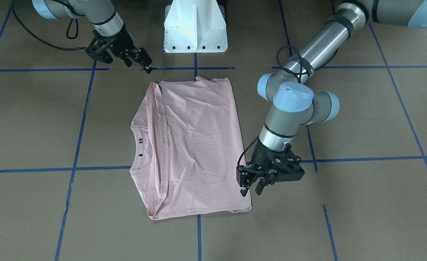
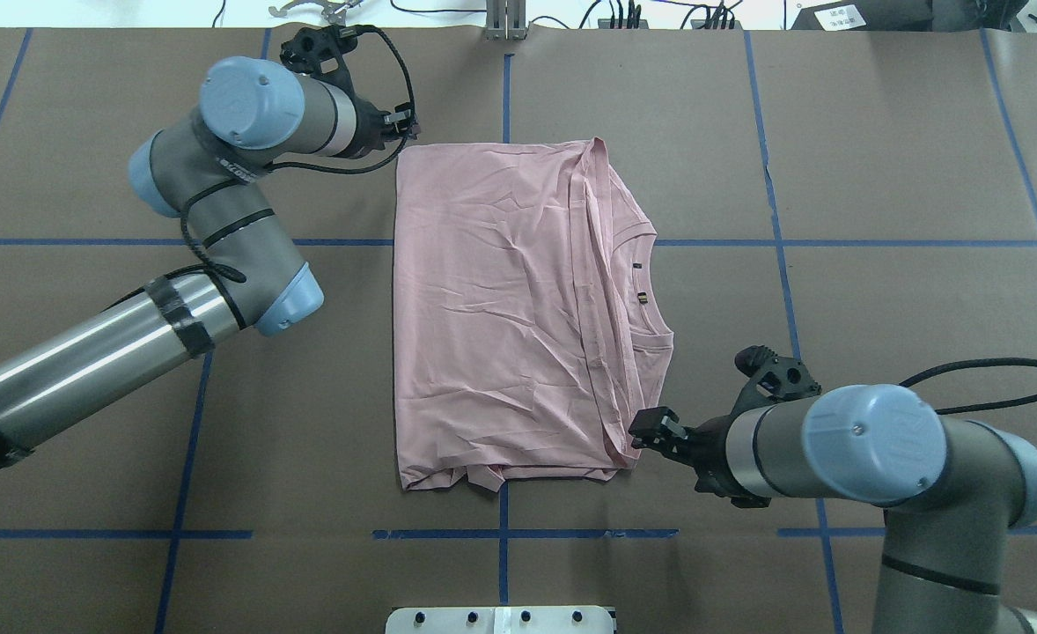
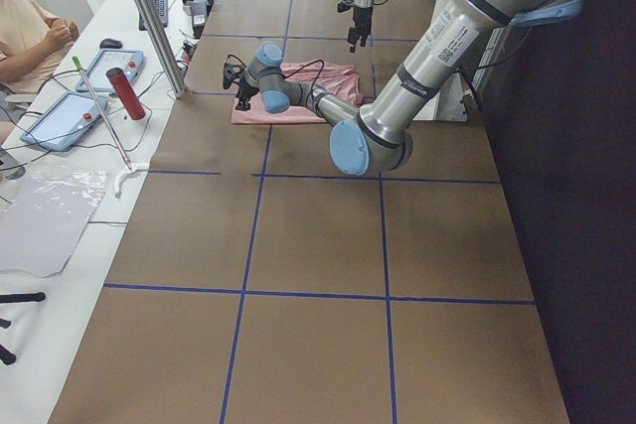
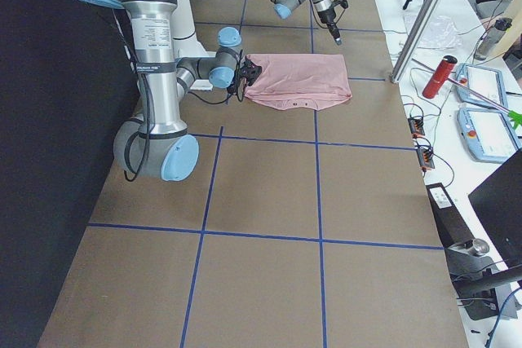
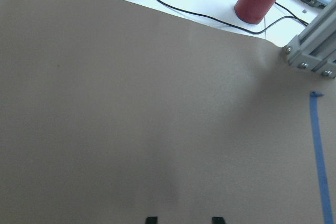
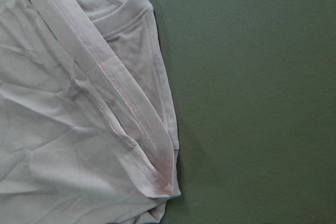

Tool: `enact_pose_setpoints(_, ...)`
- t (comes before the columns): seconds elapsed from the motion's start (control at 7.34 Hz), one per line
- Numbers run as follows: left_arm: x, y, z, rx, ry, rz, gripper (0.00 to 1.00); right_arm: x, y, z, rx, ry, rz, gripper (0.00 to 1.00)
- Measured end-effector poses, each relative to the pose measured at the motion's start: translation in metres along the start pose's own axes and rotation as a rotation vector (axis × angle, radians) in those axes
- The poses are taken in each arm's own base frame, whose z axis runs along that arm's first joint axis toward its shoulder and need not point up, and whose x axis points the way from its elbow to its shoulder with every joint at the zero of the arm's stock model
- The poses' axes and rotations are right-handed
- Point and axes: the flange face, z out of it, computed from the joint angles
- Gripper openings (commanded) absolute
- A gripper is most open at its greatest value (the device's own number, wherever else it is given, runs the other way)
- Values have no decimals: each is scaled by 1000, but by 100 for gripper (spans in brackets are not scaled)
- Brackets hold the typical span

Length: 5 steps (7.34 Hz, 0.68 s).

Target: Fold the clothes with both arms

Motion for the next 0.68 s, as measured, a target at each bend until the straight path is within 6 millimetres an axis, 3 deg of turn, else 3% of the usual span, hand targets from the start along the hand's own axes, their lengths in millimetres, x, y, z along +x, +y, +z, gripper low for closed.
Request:
enact_pose_setpoints(0.14,-3,7,-21,-17,14,-3,55,-12,14,18,40,29,4,81)
enact_pose_setpoints(0.27,-4,12,-29,-25,17,-10,56,-20,24,32,75,56,3,77)
enact_pose_setpoints(0.68,-3,15,-33,-31,19,-23,57,-30,26,55,148,74,1,71)
